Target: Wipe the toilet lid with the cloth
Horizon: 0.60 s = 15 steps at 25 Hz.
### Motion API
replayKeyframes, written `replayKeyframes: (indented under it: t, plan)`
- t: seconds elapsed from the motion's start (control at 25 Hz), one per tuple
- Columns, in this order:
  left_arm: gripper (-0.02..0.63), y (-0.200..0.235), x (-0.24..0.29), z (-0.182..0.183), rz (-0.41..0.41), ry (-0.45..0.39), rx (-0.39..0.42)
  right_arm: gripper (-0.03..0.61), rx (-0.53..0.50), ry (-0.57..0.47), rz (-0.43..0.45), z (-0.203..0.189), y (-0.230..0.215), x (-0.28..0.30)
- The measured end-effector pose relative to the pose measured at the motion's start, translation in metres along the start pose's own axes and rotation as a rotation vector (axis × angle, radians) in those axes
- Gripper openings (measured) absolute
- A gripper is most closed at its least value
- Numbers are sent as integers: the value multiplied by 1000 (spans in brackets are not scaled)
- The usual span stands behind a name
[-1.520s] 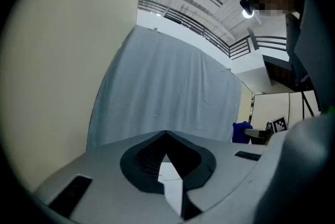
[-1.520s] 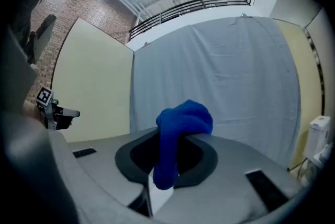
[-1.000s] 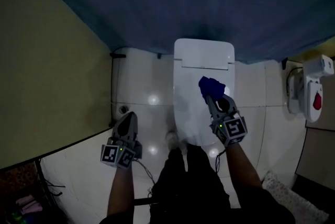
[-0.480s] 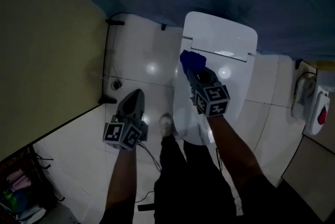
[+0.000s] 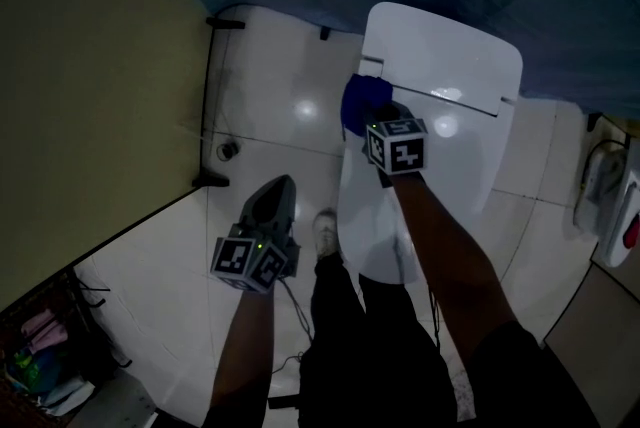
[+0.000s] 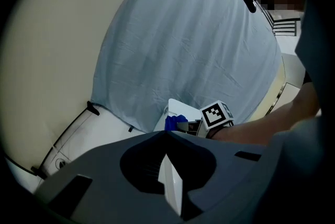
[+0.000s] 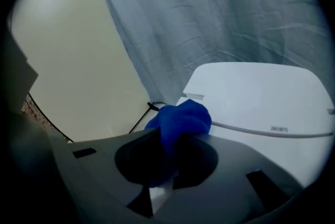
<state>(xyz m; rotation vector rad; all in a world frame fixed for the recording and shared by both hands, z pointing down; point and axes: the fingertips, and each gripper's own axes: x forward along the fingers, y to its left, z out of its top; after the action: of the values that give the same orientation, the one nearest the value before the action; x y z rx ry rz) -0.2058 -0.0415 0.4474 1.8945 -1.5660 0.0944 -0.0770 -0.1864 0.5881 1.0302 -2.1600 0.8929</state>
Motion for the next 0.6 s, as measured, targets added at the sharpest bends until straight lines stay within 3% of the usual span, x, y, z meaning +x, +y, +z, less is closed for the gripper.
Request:
replayKeyframes:
  t: [0.16,0.6]
  plan:
    - [-8,-10,15,-12,-10,7,2,55,-72,33,-23,-2,-24,-7]
    - [-8,-55,53,-34,-96,56,17,55,-42,56,-155,-39,-137,-74]
